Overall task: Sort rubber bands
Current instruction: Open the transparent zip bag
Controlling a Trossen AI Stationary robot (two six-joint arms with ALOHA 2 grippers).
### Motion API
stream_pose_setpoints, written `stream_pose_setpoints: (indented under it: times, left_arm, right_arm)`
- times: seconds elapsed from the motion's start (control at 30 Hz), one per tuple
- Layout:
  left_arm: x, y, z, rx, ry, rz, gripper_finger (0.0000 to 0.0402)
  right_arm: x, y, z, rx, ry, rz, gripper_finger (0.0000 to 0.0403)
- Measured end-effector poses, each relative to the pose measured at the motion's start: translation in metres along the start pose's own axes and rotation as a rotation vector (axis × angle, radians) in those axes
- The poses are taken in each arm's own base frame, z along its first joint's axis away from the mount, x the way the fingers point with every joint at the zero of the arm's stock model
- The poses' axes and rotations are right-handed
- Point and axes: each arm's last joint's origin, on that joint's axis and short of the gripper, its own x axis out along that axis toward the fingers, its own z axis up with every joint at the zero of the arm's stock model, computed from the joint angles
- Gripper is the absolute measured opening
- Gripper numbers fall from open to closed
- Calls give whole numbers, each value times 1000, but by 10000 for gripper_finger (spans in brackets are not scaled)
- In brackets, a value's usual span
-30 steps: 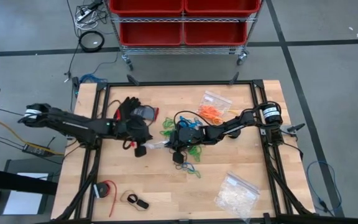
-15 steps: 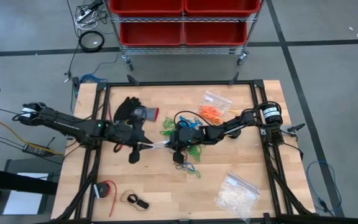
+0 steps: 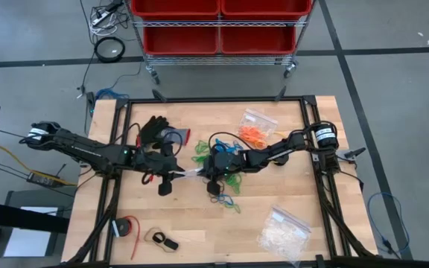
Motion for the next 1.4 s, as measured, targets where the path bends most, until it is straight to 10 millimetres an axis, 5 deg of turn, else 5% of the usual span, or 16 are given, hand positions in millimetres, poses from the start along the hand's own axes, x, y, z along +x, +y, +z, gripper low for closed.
stream_pose_setpoints:
  times: [1.4]
  left_arm:
    - [0,0,6,11,-69,21,88]
  right_arm:
    - [0,-2,0,10,0,-5,0]
